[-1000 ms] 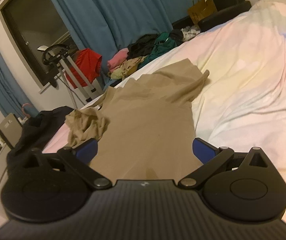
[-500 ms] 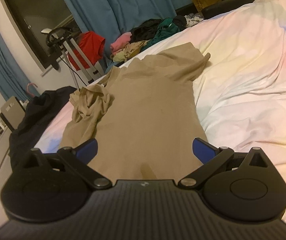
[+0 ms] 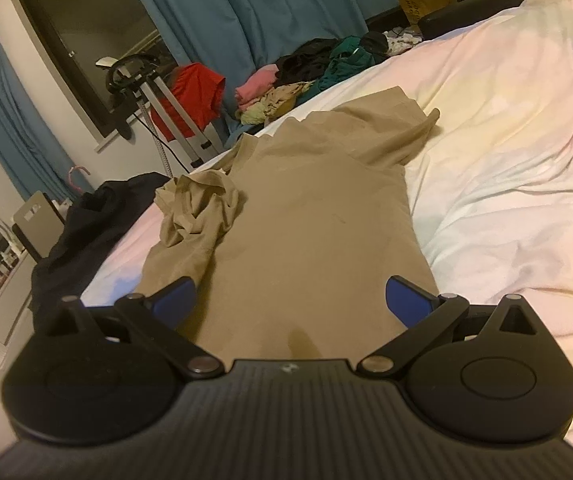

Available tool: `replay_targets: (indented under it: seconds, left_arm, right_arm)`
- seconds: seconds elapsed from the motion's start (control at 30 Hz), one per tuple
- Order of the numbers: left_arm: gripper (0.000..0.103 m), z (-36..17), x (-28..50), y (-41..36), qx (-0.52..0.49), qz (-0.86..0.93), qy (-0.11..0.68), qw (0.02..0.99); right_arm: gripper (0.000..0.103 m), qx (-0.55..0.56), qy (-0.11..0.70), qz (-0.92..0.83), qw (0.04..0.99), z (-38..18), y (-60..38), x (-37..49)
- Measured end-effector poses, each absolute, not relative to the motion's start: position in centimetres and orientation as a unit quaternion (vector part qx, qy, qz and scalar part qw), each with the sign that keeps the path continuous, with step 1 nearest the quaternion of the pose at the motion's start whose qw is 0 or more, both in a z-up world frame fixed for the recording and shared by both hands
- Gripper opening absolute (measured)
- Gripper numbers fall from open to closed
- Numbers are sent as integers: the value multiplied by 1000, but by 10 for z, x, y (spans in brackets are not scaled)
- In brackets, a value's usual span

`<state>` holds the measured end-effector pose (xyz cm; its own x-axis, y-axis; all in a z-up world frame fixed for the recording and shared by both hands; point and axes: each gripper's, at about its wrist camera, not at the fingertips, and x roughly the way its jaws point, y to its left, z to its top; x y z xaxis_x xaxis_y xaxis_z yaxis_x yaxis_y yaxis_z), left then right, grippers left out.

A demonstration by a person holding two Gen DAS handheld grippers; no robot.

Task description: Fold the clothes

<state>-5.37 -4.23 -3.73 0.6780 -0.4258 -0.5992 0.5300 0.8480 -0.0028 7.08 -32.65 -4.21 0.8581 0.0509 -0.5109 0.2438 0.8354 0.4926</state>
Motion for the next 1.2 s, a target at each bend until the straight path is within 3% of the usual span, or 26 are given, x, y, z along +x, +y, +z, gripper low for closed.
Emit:
replay_targets:
  seconds: [0.13, 0.2, 0.27, 0.3, 0.37, 0.53, 0.6, 0.7, 0.9, 1.2]
  left_arm:
    - [12, -76, -35, -82, 108, -275, 378, 877]
    - [23, -90, -22, -88, 100, -278, 421, 858]
    - [27, -89, -15, -82, 78, -272, 438, 853]
    - [37, -88, -12, -80, 67, -268, 447, 851]
    - [56, -74, -6, -70, 40, -264, 436, 860]
    - [69, -26, 11, -53, 26, -235, 369, 899]
    - [81, -8, 25, -54, 40, -197, 331, 922]
    - [84, 11, 43, -65, 60, -177, 282, 941]
    - [84, -2, 81, -55, -15, -167, 278, 946]
    - [84, -47, 96, -25, -7, -145, 276, 950]
  right_arm:
    - [103, 287, 256, -43, 922, -39, -327, 68]
    - [103, 288, 250, -31, 924, -36, -327, 65]
    - [103, 291, 241, -16, 926, -32, -328, 62]
    - [103, 293, 235, -8, 927, -30, -327, 60]
    - [102, 299, 223, 9, 928, -26, -326, 58]
    - [102, 296, 196, 34, 934, -17, -323, 55]
    - [102, 287, 188, 37, 939, -14, -321, 54]
    - [102, 268, 182, 25, 946, -11, -324, 55]
    - [102, 237, 196, 45, 951, -12, -318, 72]
    - [101, 83, 231, 135, 960, -8, -254, 219]
